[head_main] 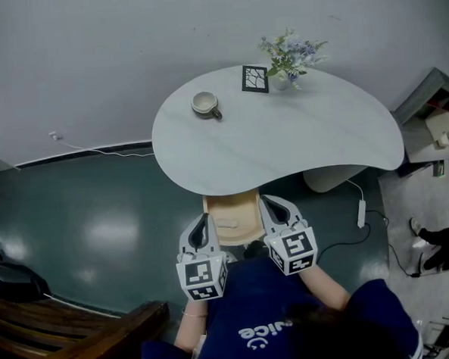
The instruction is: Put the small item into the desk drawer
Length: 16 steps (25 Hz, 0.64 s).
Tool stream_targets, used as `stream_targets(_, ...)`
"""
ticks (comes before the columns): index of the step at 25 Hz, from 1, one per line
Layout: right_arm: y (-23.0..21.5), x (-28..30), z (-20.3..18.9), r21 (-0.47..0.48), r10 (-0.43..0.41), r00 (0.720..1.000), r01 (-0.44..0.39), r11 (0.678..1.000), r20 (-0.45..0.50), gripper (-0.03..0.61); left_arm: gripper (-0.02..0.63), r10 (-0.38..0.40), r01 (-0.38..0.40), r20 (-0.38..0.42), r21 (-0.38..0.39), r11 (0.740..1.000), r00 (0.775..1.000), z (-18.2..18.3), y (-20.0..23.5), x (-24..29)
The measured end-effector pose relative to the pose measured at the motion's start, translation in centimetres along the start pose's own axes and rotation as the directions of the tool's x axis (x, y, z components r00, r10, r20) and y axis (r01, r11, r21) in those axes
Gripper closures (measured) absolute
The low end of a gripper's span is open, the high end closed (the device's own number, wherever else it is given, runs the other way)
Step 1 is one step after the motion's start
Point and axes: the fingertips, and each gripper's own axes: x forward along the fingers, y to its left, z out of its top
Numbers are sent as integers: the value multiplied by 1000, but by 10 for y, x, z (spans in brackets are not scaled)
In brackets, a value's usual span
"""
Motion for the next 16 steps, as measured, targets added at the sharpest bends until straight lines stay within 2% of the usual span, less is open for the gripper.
stream_targets(16,7,-4,-5,-29,-9,1000,9,1000,0,572,611,-1,1,-8,5,1000,1000,-9,2,-7)
